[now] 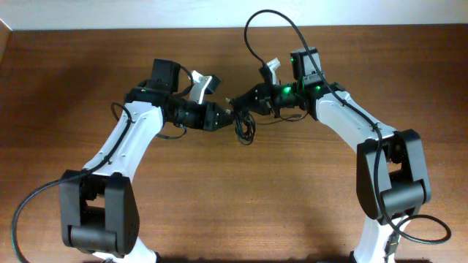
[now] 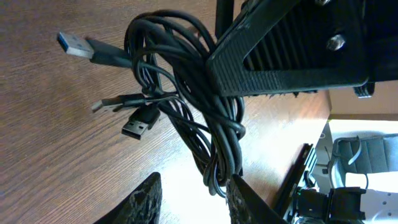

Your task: Untangle cables

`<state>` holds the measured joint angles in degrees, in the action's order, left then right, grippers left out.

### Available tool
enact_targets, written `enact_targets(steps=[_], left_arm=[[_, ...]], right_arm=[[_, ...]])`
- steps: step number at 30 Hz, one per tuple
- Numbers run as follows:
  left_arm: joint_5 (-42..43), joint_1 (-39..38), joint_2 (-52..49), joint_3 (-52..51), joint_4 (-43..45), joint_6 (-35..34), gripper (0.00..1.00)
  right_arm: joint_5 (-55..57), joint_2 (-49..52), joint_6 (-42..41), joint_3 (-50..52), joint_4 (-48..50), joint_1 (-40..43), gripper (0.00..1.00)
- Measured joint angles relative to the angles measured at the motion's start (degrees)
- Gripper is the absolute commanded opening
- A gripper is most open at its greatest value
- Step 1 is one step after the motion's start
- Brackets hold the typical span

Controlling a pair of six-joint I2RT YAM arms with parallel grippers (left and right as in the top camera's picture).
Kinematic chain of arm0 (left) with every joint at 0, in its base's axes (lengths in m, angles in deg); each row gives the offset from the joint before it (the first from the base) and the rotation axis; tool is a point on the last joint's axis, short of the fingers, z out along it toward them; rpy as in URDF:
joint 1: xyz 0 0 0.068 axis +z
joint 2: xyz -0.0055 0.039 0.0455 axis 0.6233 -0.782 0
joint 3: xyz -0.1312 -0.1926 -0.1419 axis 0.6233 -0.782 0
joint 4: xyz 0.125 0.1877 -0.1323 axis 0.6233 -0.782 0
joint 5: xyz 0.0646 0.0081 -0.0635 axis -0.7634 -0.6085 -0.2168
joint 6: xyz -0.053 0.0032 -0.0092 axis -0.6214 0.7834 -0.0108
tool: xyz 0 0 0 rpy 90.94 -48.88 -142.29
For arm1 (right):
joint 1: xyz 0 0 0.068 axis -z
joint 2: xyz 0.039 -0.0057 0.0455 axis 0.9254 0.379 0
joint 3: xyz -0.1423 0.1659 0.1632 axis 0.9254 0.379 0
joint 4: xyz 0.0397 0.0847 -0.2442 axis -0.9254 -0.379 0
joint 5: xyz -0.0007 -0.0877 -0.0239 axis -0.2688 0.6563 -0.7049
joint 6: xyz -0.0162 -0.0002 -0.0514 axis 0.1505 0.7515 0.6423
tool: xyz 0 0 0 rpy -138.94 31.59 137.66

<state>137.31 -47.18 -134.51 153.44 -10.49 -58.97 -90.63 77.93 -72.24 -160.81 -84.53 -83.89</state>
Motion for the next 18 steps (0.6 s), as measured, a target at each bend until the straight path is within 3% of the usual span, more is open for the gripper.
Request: enact_targets(steps=[5,10,18], left_arm=[[-0.35,-1.03,0.00,0.00,0.22,0.35,0.33],[-0.35,-1.29,0.00,0.00,0.24,2.75,0.38],[-0.37,-1.40,0.00,0.00,0.37,4.24,0.42]], right_arm=[[0.11,0.00,-2.58,0.00,2.25,0.00,0.04],[0.46,0.00,-9.35,0.02,10.14,0.00,0.04],[0.57,0.00,-14.56,0.00,12.02,0.00,0.04]])
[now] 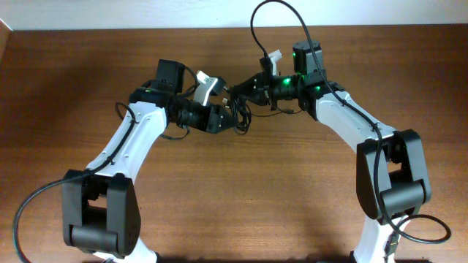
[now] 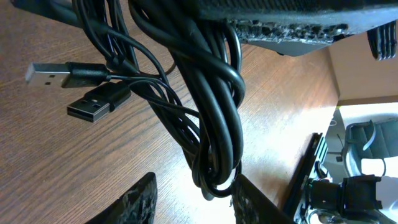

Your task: Untangle cables

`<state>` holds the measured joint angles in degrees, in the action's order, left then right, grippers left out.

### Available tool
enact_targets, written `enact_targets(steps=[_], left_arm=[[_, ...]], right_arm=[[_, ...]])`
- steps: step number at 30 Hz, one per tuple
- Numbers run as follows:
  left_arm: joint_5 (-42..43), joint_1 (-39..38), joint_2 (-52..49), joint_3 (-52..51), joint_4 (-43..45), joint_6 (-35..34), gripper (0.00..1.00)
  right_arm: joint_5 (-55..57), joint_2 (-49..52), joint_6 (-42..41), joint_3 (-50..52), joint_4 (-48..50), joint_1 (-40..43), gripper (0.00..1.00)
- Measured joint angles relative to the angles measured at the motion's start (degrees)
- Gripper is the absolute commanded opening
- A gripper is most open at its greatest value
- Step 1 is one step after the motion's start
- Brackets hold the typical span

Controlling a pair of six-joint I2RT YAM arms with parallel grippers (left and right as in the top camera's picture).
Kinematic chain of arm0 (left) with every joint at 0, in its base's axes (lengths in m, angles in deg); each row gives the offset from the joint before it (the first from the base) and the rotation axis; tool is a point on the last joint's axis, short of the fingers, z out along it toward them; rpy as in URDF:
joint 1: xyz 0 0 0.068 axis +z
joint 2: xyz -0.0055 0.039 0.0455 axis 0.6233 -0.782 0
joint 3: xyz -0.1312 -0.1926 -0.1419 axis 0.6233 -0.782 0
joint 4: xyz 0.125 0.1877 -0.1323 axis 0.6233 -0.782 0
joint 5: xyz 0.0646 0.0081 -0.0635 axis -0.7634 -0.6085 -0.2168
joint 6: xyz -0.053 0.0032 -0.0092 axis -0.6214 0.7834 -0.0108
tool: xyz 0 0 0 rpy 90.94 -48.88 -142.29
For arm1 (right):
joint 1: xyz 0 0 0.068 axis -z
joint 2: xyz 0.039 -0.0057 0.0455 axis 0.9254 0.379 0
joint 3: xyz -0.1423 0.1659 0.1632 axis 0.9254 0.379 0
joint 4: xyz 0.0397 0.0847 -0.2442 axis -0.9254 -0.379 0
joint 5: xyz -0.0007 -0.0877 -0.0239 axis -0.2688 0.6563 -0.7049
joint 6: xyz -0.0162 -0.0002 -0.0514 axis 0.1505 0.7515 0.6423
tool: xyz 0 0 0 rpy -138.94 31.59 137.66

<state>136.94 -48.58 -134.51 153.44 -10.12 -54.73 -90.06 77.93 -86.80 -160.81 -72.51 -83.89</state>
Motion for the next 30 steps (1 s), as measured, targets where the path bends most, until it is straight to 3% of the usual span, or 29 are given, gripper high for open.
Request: enact_targets(steps=[6,9,14,17,25,30], left_arm=[[-1.49,-3.17,0.00,0.00,1.11,1.62,0.47],[-3.37,-5.01,0.00,0.00,1.36,2.16,0.45],[-6.01,-5.03,0.00,0.00,1.62,2.64,0.23],[-7.45,-5.03,0.00,0.00,1.66,2.99,0.01],[-8.70,-5.01,0.00,-0.02,1.53,2.73,0.00],[-8.85,-5.03,0.00,-0.48,0.90,2.75,0.00]], right_arm=[[0.66,0.00,-1.03,0.00,0.66,0.00,0.04],[0.85,0.00,-1.27,0.00,0.74,0.00,0.04],[0.87,0.00,-1.31,0.00,0.74,0.00,0.04],[1.03,0.00,-1.31,0.00,0.76,0.00,0.04],[3.17,0.00,1.16,0.00,-1.03,0.76,0.04],[6.08,-0.02,8.98,-0.66,-13.03,2.16,0.04]])
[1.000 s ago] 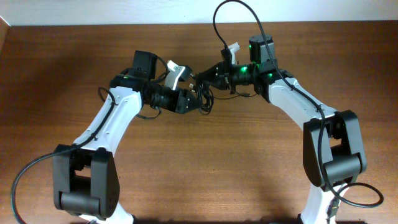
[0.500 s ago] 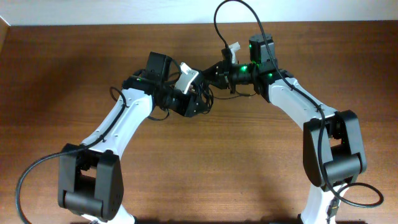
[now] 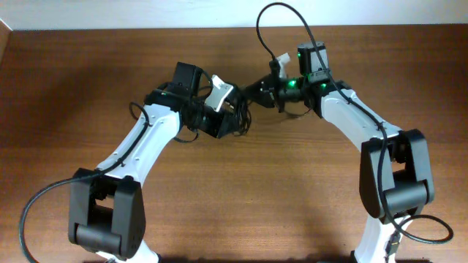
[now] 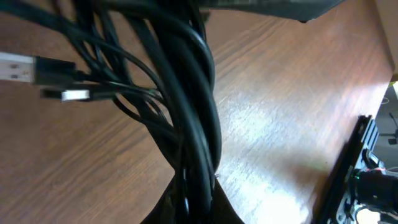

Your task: Untangle cables

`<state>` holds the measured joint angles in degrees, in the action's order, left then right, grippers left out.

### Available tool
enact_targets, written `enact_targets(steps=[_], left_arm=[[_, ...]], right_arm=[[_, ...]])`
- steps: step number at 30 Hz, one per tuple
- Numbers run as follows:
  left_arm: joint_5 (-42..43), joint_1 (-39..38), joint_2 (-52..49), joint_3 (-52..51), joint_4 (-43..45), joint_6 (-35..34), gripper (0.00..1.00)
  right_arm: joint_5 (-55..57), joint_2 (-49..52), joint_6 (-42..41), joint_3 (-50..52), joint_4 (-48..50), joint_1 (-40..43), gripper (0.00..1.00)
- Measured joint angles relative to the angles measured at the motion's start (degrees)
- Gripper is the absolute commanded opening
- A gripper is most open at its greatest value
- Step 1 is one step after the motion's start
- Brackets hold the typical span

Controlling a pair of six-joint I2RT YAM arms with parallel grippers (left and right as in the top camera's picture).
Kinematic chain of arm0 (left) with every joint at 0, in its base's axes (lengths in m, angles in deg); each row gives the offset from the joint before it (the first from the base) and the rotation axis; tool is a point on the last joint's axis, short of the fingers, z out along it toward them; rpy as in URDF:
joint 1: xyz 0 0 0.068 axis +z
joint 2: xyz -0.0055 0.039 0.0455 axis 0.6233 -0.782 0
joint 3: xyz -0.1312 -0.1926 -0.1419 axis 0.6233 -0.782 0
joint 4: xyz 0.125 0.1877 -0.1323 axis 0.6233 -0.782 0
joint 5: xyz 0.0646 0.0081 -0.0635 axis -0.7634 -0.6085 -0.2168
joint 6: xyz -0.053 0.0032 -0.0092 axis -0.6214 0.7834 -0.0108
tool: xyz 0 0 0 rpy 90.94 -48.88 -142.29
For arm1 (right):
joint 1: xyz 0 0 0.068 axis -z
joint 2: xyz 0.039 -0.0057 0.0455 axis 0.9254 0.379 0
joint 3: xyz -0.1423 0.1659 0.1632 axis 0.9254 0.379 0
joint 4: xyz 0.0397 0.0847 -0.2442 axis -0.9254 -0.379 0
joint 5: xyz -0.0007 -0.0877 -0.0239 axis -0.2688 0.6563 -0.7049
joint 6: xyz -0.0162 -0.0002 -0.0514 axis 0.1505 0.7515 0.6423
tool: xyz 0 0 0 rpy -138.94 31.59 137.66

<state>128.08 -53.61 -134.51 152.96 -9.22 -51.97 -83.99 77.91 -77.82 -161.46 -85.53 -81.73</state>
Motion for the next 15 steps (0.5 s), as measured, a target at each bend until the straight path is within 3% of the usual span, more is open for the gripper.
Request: enact_targets(steps=[7,15], left_arm=[[-2.91,-0.35,-0.31,-0.81,-0.46,-0.66,0.00],[-14.01,-1.40,-0.50,-0.81,0.02,-10.84,0.07]], right_arm=[[9.33,-0.02,12.11,-0.59,-16.50,0.35,0.04],[21.44,-0.02,18.16,-0.74,-29.29,-0.50,0.04]])
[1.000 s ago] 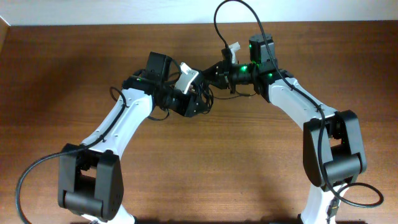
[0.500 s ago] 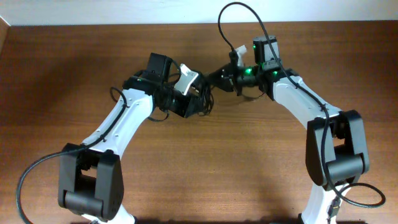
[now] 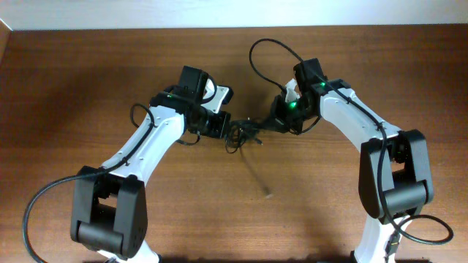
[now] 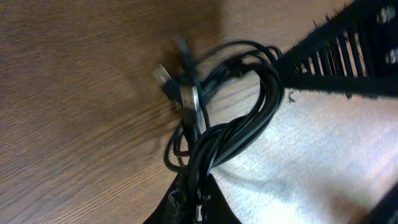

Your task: Untangle cables

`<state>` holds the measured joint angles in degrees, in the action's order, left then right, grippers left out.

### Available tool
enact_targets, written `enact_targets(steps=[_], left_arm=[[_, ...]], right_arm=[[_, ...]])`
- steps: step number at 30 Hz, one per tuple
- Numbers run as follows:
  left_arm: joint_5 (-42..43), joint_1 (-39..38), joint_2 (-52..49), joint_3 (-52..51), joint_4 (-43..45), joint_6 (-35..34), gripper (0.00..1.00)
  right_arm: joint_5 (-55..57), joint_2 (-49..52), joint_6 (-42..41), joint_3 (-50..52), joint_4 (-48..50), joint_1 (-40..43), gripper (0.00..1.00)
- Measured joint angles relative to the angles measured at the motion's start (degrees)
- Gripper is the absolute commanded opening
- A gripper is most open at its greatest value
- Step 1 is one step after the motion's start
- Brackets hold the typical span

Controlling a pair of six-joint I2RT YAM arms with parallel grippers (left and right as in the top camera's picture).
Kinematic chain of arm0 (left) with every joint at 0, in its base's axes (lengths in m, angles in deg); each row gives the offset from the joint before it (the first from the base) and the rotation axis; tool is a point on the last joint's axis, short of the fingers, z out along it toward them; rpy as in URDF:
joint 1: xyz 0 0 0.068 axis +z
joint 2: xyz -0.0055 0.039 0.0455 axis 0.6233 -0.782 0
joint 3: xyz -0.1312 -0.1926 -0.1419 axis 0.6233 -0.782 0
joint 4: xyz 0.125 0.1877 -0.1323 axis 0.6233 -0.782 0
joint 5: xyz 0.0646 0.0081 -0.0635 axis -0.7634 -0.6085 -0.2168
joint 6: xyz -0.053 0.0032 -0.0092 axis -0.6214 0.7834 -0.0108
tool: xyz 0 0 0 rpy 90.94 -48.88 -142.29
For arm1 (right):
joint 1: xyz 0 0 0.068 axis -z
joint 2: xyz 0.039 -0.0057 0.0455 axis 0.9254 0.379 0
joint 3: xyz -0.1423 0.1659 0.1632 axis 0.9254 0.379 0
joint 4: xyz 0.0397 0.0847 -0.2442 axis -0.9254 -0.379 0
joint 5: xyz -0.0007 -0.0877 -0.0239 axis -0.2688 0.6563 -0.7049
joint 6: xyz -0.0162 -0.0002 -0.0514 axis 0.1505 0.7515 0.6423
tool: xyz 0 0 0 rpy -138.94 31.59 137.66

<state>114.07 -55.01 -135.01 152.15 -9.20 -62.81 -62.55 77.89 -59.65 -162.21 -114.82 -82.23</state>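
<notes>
A tangled bundle of black cables (image 3: 240, 135) stretches between my two grippers over the wooden table. My left gripper (image 3: 225, 130) is shut on its left end; in the left wrist view the strands (image 4: 242, 118) run down into the closed fingers (image 4: 186, 208). Metal USB plugs (image 4: 189, 99) stick out of the knot. My right gripper (image 3: 278, 123) holds the other end, and its ribbed finger (image 4: 336, 50) meets the loops at upper right. One loose strand (image 3: 257, 177) trails from the bundle toward the front of the table.
The brown wooden table (image 3: 88, 73) fills the view, with its far edge against a white wall. The right arm's own black cable loop (image 3: 256, 55) arches above the arm. Both white arm bases stand at the near edge.
Both grippers have moved nearer to the front and lower. The bundle, bunched up between them before, is now drawn out sideways, and one strand lies stretched toward the front.
At first the bundle hung from my right gripper with my left gripper open beside it. Then the open left fingers stood around the bundle's lower loops. Later they were shut on those loops. Now the bundle is spread between both grippers with one strand trailing out.
</notes>
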Motion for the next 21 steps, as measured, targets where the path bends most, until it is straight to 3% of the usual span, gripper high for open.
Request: enact_targets(steps=[4,11,17,21], left_arm=[[-4.02,0.92,0.02,0.00,0.17,-2.36,0.05],[-7.34,1.29,0.02,0.02,-0.09,-4.42,0.00],[-21.75,1.09,0.02,0.13,-4.72,-18.82,0.00],[-24.94,1.18,0.02,0.13,-5.44,-23.23,0.00]], right_arm=[[7.37,0.02,1.18,0.31,-2.78,0.68,0.04],[10.45,0.02,1.66,0.35,-3.17,0.52,0.04],[10.45,0.02,1.66,0.35,-3.32,0.20,0.04],[10.47,0.02,1.66,0.35,-3.32,0.15,0.04]])
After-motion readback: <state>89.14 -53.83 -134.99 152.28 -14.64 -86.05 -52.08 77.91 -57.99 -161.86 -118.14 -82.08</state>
